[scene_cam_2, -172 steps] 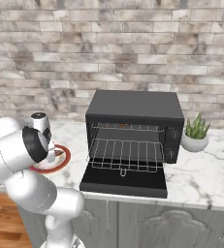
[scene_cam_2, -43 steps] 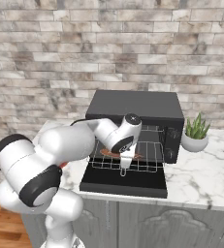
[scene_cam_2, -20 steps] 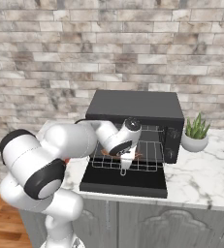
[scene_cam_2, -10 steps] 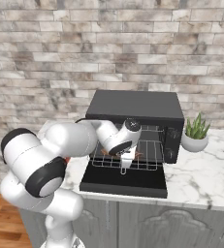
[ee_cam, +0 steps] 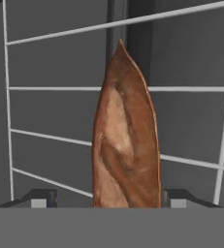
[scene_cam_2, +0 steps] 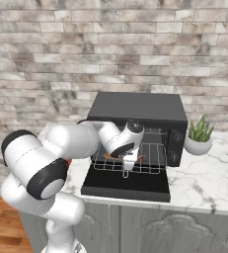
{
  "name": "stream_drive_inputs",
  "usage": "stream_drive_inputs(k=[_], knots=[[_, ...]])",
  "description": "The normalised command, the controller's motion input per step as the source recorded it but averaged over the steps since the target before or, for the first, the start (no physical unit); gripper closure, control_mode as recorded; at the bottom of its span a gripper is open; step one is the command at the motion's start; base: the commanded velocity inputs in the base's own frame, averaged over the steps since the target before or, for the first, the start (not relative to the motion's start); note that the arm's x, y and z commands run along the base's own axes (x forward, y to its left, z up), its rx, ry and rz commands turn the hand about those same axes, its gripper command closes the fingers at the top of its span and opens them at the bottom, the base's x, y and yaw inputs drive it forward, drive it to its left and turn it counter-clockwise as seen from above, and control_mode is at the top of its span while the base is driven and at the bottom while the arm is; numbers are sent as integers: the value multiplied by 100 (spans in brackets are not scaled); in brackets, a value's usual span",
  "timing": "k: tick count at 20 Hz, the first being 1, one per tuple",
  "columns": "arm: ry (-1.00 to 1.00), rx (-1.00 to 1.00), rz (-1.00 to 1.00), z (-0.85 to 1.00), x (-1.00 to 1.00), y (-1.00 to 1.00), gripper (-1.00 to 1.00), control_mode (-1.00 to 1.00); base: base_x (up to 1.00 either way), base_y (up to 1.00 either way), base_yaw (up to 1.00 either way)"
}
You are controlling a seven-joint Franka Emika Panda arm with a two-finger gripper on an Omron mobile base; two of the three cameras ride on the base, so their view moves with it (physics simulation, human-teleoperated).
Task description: Open the toaster oven door. Place the baguette on the bottom rack in the toaster oven and place the chicken drumstick on the top rack.
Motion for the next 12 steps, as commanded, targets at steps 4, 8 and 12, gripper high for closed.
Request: stream_drive_inputs(k=[4,8,12], knots=[[-2,0,0,0,0,-9,-100,-100,0,0,0],[-2,0,0,8,-7,-11,-100,-100,0,0,0],[-2,0,0,12,-35,-12,-100,-100,0,0,0]])
